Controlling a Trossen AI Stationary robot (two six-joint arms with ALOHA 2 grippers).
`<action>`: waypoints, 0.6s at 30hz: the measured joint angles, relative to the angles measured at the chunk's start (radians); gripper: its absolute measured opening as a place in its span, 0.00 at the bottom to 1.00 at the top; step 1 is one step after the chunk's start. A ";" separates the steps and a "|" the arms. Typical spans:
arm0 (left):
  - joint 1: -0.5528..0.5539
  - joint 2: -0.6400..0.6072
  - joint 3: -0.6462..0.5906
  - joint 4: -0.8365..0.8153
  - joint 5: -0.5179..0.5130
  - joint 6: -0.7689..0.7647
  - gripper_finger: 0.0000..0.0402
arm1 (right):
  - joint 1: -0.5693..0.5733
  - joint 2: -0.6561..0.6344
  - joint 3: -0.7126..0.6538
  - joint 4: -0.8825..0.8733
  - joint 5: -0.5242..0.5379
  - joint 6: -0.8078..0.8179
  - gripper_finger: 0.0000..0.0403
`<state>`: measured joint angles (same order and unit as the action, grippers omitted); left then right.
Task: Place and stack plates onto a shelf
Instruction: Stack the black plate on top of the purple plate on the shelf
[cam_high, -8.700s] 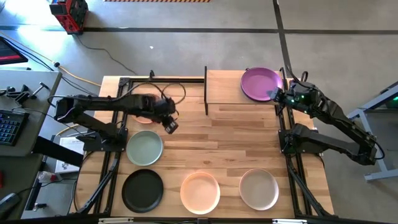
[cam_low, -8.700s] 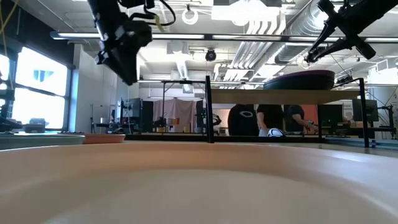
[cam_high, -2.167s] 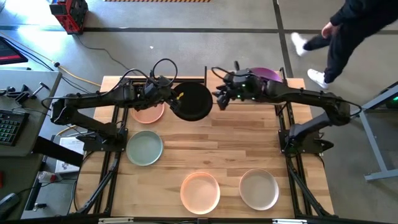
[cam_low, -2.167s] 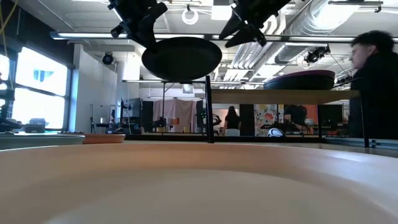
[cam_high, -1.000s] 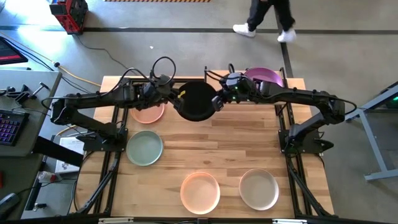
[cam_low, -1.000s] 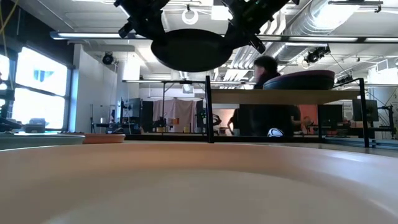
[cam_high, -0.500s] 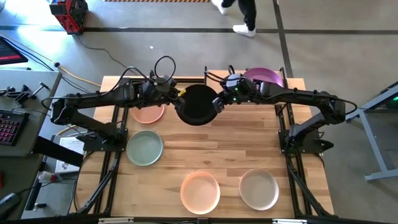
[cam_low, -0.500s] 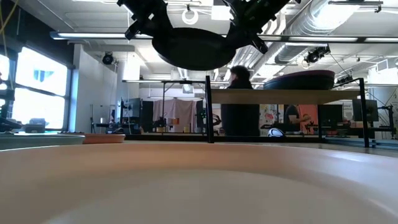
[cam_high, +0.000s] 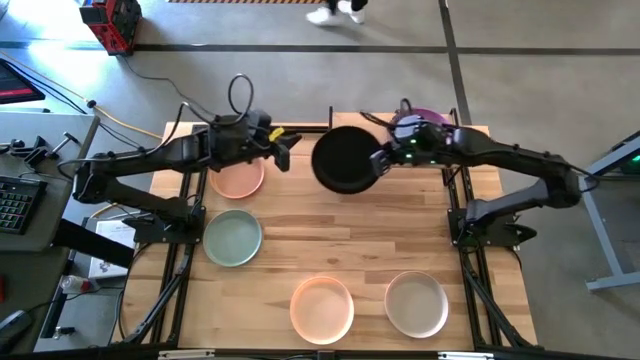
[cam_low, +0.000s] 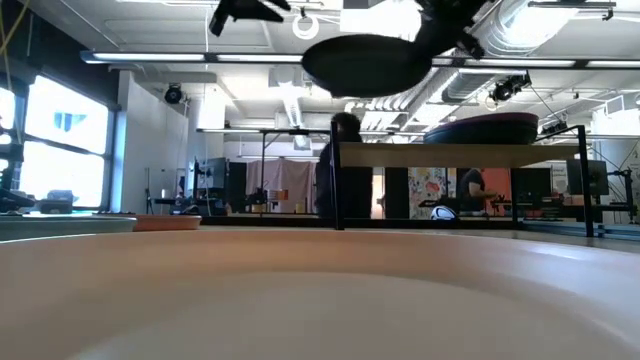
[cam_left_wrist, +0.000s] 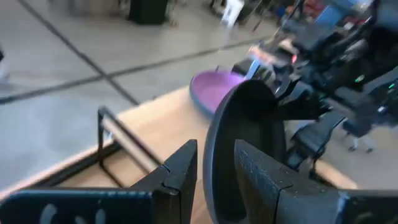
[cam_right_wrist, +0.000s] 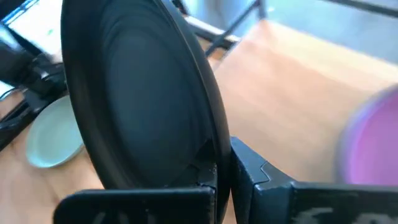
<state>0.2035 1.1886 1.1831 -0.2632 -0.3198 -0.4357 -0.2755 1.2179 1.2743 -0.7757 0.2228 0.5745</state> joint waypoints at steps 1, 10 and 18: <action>0.000 -0.005 0.000 0.010 0.000 0.005 0.24 | -0.004 -0.021 0.000 -0.022 0.017 0.005 0.00; 0.000 -0.010 0.000 0.018 0.000 0.013 0.24 | -0.100 -0.238 0.000 -0.211 0.126 0.004 0.00; -0.001 -0.007 0.000 -0.006 0.000 0.013 0.24 | -0.174 -0.420 0.000 -0.404 0.203 0.058 0.00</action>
<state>0.2024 1.1820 1.1831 -0.2691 -0.3202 -0.4225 -0.4499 0.7976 1.2743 -1.1794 0.4257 0.6326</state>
